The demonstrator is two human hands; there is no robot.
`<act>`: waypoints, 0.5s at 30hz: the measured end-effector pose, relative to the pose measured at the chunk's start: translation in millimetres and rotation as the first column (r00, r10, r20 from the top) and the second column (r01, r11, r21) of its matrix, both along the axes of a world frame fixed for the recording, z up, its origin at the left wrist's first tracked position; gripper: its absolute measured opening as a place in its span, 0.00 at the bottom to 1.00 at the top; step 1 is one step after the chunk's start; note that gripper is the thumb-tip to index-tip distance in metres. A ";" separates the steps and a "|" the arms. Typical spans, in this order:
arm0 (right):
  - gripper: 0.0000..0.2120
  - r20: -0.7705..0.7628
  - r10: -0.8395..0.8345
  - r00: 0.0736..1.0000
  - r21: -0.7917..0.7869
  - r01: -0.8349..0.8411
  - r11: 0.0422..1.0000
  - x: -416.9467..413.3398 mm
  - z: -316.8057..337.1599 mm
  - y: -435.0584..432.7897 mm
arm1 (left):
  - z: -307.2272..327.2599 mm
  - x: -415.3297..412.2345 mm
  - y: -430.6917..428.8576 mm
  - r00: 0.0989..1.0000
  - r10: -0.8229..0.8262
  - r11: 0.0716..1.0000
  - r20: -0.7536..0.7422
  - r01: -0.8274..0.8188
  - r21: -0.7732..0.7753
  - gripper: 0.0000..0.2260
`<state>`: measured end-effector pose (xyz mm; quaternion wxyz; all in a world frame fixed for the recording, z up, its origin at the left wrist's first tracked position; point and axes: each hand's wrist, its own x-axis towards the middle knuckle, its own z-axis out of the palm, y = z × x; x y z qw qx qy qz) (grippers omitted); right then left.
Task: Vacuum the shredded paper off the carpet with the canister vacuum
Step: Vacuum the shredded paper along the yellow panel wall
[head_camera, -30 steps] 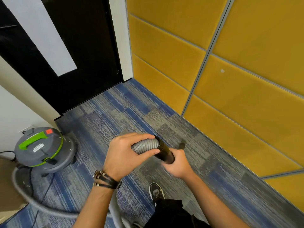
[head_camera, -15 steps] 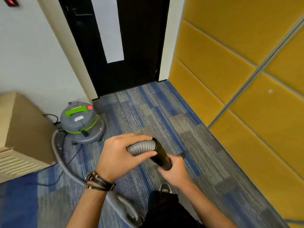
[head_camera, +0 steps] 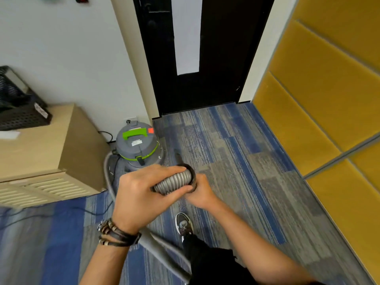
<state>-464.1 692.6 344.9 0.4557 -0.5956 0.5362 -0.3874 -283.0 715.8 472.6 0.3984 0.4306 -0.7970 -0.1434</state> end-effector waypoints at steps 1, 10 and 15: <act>0.06 0.037 0.021 0.999 0.018 -0.022 1.000 5.9 -2.9 -15.0 | -2.3 2.7 -13.9 1.000 0.016 1.000 0.013 -0.016 -0.006 0.16; 0.09 0.068 0.086 0.994 0.109 -0.093 0.990 19.4 -11.0 -150.4 | -1.3 11.7 -149.1 0.996 0.043 0.997 0.073 -0.047 0.056 0.16; 0.15 0.069 0.096 0.993 0.145 -0.105 0.984 6.2 -7.0 -190.0 | 22.4 -2.0 -206.6 0.999 -0.044 0.997 0.006 0.044 0.066 0.17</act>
